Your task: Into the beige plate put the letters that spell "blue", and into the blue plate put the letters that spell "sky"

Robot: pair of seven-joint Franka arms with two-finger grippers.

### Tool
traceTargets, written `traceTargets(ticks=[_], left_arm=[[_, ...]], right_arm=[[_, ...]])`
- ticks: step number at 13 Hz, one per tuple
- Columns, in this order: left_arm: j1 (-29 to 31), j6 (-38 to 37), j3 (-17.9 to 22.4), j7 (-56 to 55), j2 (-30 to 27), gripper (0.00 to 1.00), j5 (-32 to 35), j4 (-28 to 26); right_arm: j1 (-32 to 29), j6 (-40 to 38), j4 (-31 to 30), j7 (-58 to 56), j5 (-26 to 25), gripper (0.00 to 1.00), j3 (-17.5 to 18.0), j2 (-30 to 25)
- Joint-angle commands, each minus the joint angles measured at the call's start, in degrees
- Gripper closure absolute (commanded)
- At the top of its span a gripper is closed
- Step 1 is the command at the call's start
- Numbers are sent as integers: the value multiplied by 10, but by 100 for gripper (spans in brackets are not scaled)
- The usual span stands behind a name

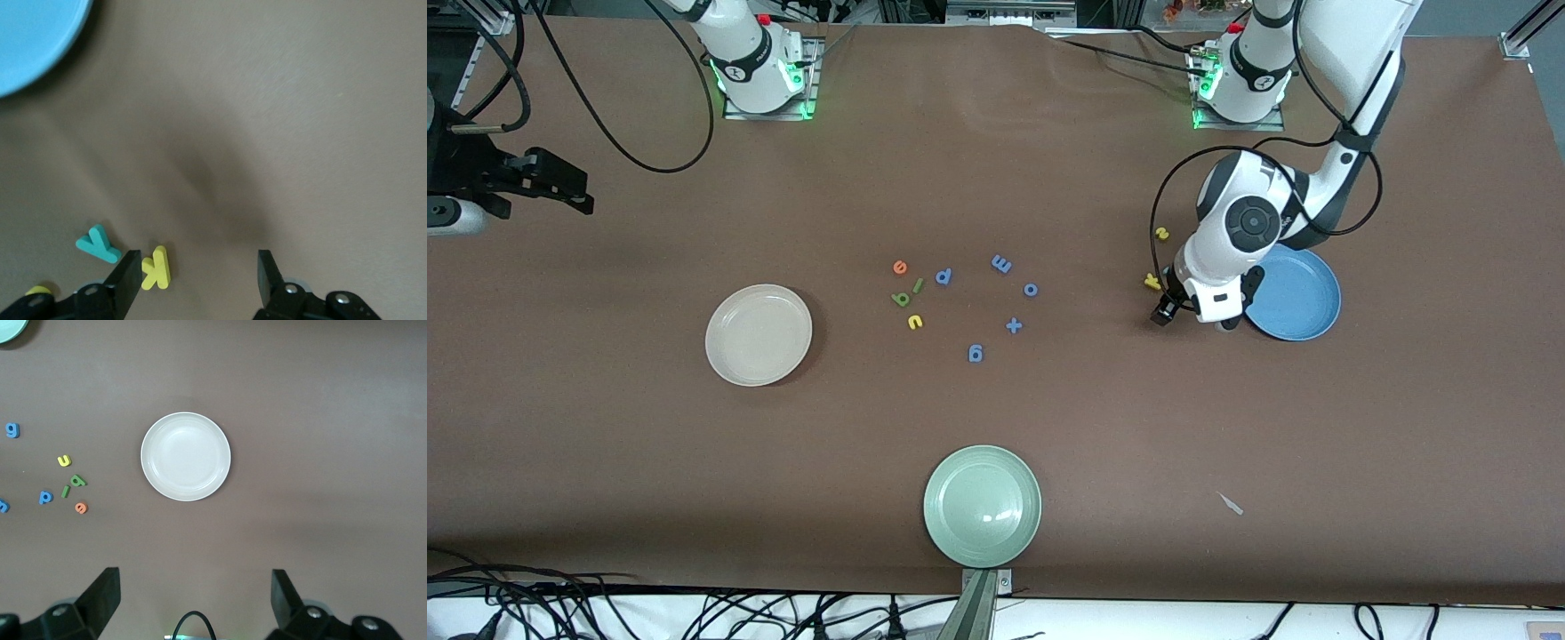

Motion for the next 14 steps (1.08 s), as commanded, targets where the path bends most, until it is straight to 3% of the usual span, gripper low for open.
traceTargets(ticks=[1, 9, 14], left_arm=[[-15, 10, 2, -24, -2, 22, 12, -22], [-29, 30, 2, -106, 15, 32, 55, -46], [-29, 57, 2, -125, 19, 36, 55, -53]], right_arm=[[-1, 3, -3, -3, 12, 0, 9, -6], [-1, 39, -27, 1, 15, 0, 22, 6], [-1, 53, -29, -11, 31, 0, 21, 56]])
